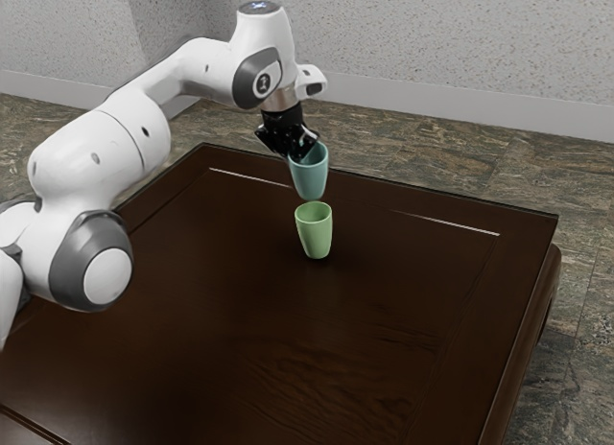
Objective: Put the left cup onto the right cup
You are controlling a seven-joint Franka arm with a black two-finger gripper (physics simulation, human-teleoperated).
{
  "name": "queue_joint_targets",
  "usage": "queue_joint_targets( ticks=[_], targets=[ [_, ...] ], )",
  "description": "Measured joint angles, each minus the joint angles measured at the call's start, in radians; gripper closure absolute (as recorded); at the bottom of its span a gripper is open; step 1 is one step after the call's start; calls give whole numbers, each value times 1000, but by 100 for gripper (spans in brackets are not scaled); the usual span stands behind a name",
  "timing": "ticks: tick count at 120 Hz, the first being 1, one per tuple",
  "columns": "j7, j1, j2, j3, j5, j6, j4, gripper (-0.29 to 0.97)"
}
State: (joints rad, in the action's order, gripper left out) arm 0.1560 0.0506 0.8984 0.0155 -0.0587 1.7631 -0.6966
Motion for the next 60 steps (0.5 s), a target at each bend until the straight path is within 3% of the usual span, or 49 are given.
queue_joint_targets(
  ticks=[60],
  targets=[
    [44,-6,3,8,31,43,-74,79]
  ],
)
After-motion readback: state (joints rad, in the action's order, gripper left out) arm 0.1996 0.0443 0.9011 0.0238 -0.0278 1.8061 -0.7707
